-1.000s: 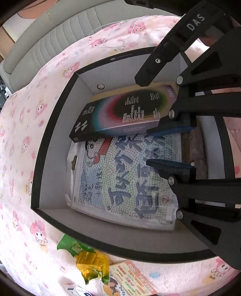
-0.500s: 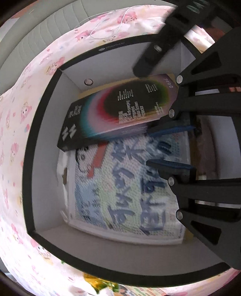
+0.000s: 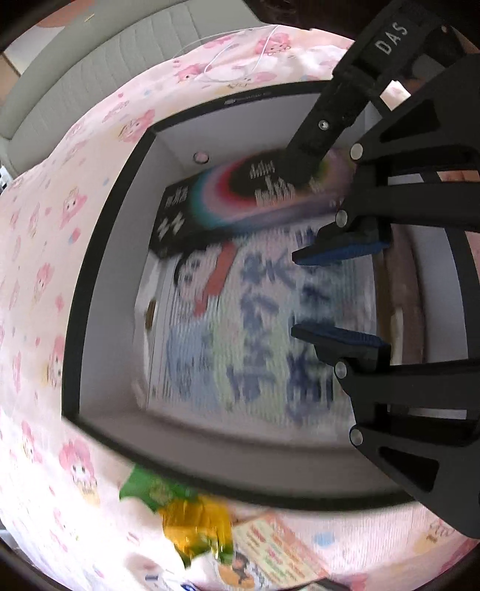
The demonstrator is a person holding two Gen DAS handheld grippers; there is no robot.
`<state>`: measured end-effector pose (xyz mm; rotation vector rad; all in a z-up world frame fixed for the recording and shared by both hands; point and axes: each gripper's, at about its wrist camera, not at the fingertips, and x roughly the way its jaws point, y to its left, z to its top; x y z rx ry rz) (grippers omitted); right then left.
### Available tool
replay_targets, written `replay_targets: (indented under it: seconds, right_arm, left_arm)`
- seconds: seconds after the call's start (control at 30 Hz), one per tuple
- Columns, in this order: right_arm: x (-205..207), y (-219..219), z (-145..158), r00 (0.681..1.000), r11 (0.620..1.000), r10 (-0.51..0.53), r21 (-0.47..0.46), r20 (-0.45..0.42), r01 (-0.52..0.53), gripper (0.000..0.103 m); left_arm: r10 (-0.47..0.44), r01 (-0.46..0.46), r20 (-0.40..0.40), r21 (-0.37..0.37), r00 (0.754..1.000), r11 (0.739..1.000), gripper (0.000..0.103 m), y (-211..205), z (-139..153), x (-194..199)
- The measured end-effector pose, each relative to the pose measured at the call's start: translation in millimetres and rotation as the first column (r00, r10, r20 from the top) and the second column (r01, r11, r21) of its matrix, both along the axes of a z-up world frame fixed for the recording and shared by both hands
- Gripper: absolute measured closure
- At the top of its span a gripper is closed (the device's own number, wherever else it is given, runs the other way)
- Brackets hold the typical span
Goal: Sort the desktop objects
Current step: 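Lower the Smart Devil box into the shoebox beside the bead-art kit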
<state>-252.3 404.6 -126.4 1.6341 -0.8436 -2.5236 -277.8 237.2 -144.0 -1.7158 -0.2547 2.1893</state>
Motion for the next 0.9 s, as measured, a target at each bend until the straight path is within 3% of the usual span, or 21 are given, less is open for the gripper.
replay_targets:
  seconds: [0.2, 0.5, 0.57, 0.73, 0.9]
  right_arm:
    - [-15.4, -7.4, -4.8, 0.999, 0.995, 0.038, 0.088, 0.029, -0.04, 0.063]
    - [-38.6, -18.4, -12.0, 0.993, 0.971, 0.088, 0.217, 0.079, -0.104, 0.061]
    - [-38.9, -17.7, -12.7, 0.993, 0.949, 0.068, 0.3, 0.101, -0.095, 0.061]
    - [-33.4, -8.2, -13.7, 0.993, 0.955, 0.024, 0.289, 0.117, -0.057, 0.061]
    - [-23.3, -5.8, -8.5, 0.994, 0.985, 0.068, 0.153, 0.091, -0.081, 0.061]
  left_arm:
    - [0.047, -0.048, -0.034, -0.018, 0.998, 0.999, 0.07, -13.0, 8.5, -10.0]
    - [-0.009, 0.01, 0.011, -0.058, 1.0, 0.998, 0.069, 13.2, -8.3, -26.2]
    - [-0.014, 0.015, 0.019, -0.07, 1.0, 0.997, 0.069, 20.2, -11.7, -27.1]
    - [-0.025, 0.027, 0.029, -0.076, 0.999, 0.997, 0.067, 28.3, -16.4, -22.8]
    - [-0.034, 0.036, 0.023, -0.07, 0.999, 0.997, 0.069, 35.6, -11.3, -25.7]
